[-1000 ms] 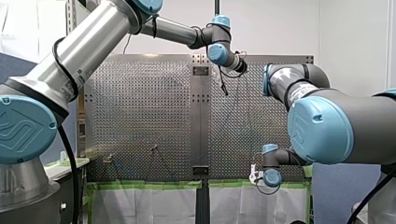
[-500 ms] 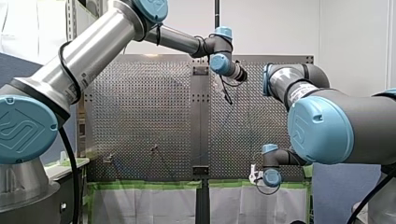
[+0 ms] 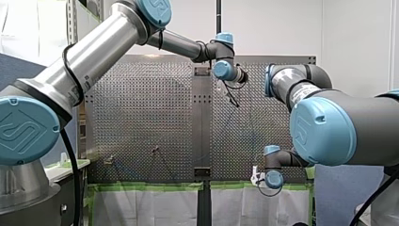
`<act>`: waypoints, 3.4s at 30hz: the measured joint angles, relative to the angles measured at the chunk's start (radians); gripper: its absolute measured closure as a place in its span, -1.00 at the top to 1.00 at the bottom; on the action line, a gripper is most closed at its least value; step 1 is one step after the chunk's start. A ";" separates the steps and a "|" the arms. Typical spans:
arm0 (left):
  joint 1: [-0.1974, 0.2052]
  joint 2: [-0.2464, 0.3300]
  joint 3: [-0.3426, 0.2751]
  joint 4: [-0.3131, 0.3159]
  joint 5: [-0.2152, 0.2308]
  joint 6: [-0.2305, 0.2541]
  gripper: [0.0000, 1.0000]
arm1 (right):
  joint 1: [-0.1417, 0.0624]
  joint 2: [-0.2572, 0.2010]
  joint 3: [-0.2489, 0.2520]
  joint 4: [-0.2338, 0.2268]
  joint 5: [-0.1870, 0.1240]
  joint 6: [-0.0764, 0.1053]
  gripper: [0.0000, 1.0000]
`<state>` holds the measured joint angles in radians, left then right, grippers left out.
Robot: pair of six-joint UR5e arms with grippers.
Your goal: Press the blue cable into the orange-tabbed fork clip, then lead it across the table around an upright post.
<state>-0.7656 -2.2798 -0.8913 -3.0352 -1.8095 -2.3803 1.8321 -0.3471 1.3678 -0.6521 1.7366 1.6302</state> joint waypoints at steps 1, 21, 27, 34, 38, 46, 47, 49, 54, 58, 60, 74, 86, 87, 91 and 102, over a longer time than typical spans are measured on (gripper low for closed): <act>0.001 0.000 0.000 0.003 -0.006 -0.006 1.00 | 0.000 0.000 0.000 0.000 0.000 0.000 -1.00; 0.034 -0.055 0.000 0.032 -0.038 -0.178 1.00 | 0.001 0.000 0.000 0.000 -0.004 0.001 -1.00; 0.049 -0.070 0.000 0.029 -0.052 -0.229 1.00 | 0.001 0.000 0.000 0.000 -0.008 0.001 -1.00; 0.048 -0.124 -0.001 -0.013 -0.069 -0.247 1.00 | 0.000 0.000 0.000 0.000 -0.008 0.004 -1.00; 0.047 -0.137 -0.001 -0.049 -0.103 -0.215 1.00 | 0.000 0.000 0.000 0.000 -0.008 0.005 -1.00; 0.044 -0.139 -0.001 -0.113 -0.167 -0.151 1.00 | 0.002 0.001 0.000 0.000 -0.008 0.005 -1.00; 0.043 -0.139 -0.001 -0.122 -0.176 -0.142 1.00 | 0.002 0.000 0.000 0.000 -0.008 0.005 -1.00; 0.041 -0.140 -0.001 -0.139 -0.193 -0.125 1.00 | 0.002 0.000 0.000 0.000 -0.009 0.005 -1.00; 0.043 -0.155 -0.011 -0.180 -0.234 -0.084 1.00 | 0.004 0.000 0.000 0.000 -0.009 0.005 -1.00; 0.049 -0.186 -0.021 -0.213 -0.272 -0.046 1.00 | 0.005 0.000 0.000 0.000 -0.010 0.005 -1.00; 0.051 -0.201 -0.031 -0.215 -0.288 -0.030 1.00 | 0.006 0.000 0.000 0.000 -0.010 0.005 -1.00; 0.112 -0.216 -0.144 -0.110 -0.372 0.094 1.00 | 0.010 0.000 0.000 0.000 -0.009 0.002 -1.00; 0.148 -0.212 -0.241 -0.117 -0.282 0.131 1.00 | 0.011 0.001 0.000 0.000 -0.005 -0.003 -1.00; 0.149 -0.210 -0.246 -0.123 -0.275 0.133 1.00 | 0.011 0.000 0.000 0.000 -0.005 -0.004 -1.00; 0.151 -0.196 -0.255 -0.150 -0.238 0.137 1.00 | 0.011 0.000 0.000 0.000 -0.004 -0.005 -1.00; 0.141 -0.169 -0.257 -0.197 -0.145 0.097 1.00 | 0.014 0.001 0.000 0.000 -0.003 -0.005 -1.00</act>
<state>-0.6247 -2.4487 -1.1485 -3.2319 -1.9545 -2.2834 1.8459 -0.3466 1.3678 -0.6521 1.7336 1.6248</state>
